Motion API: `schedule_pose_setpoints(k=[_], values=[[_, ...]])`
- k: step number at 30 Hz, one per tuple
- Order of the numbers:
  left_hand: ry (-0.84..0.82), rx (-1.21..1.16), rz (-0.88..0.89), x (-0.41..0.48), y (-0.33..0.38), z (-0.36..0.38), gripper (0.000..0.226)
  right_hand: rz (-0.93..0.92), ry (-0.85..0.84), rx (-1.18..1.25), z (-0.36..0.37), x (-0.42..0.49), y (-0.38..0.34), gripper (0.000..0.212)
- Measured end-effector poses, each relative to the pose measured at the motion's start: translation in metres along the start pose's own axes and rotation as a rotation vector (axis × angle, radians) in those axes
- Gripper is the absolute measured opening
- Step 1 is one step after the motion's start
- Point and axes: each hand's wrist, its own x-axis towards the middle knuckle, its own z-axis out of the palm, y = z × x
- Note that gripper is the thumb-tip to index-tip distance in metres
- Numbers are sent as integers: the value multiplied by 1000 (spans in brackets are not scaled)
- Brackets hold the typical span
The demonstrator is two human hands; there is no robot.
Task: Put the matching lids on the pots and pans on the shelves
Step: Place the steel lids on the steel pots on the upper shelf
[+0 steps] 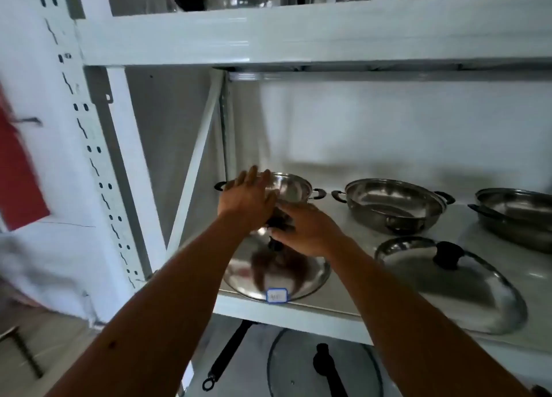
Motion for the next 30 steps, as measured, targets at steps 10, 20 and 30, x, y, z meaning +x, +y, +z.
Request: schedule_pose_setpoints(k=[10,20,30], values=[[-176,-23,57,19,-60,19,27,-43,69,94,15,12,-2,15],[-184,-230,132,30,-65,33,15,-39,255,73,-52,-1,0,24],[-28,-254,340,-28,-67,16,16,49,408,110,-83,40,21,27]])
